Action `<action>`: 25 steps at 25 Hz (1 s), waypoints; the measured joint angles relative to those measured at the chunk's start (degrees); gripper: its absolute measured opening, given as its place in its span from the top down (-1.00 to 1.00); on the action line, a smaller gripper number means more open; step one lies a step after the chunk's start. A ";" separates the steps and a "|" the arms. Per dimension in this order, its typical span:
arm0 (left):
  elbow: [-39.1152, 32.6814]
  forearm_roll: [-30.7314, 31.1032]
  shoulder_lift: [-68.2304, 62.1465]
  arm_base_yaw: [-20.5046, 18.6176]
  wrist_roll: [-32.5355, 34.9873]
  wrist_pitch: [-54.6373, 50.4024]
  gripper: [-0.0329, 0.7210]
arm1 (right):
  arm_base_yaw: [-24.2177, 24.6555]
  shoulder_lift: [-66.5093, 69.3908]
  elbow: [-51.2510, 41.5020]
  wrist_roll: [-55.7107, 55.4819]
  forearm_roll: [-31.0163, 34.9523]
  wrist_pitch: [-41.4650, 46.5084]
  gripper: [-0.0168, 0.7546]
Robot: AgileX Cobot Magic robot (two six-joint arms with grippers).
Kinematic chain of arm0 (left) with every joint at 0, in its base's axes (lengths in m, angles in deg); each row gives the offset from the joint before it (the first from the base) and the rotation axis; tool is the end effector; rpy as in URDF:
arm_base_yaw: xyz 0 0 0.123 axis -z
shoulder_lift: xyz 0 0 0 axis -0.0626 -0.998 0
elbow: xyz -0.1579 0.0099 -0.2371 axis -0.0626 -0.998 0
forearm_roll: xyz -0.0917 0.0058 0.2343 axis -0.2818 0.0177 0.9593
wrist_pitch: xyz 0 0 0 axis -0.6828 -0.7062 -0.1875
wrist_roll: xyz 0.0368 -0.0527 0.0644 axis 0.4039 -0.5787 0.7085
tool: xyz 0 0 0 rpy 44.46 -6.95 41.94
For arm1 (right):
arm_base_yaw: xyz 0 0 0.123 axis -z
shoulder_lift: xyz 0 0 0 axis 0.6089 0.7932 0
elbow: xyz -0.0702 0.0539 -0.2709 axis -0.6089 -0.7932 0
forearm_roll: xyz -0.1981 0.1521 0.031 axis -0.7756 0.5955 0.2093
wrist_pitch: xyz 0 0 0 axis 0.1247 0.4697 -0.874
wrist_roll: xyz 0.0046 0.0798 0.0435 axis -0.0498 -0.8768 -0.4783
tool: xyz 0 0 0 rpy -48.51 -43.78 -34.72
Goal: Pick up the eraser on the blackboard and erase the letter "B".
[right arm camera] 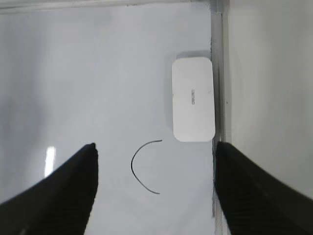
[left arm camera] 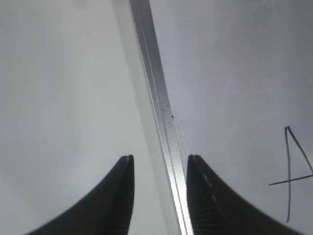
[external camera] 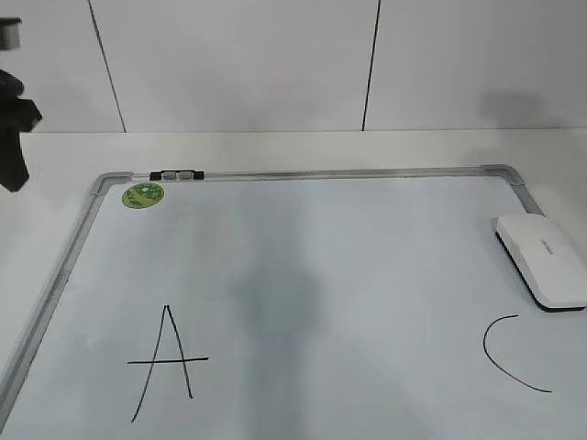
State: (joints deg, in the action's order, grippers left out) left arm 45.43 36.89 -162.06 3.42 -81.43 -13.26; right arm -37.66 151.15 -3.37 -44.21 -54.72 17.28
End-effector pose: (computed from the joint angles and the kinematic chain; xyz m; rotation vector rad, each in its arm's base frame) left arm 0.3409 -0.0490 0.2852 0.2267 2.9540 -0.1278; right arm 0.2333 0.0136 0.4060 -0.0432 2.5779 0.1893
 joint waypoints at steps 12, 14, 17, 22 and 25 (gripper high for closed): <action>-16.11 1.24 29.86 0.00 0.00 -1.23 0.27 | 0.00 -20.47 -18.59 0.00 -1.07 0.26 -0.57; -19.18 1.46 35.05 0.00 0.00 -1.46 0.27 | 0.00 -23.03 -21.28 0.00 -1.42 0.26 -0.57; -23.42 1.46 42.48 0.00 0.00 -1.55 0.28 | 0.00 -26.79 -24.40 0.00 -2.14 0.26 -0.57; -29.55 1.46 56.93 0.00 0.00 -1.88 0.29 | 0.00 -32.98 -28.78 0.00 -3.58 0.39 -0.57; -32.43 1.46 65.94 0.00 0.00 -2.58 0.29 | 0.00 -37.65 -31.79 0.07 -3.95 0.50 -0.57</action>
State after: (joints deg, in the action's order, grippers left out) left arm 13.00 38.35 -96.13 3.42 -81.43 -15.83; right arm -37.66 113.50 -35.16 -44.14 -58.67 17.78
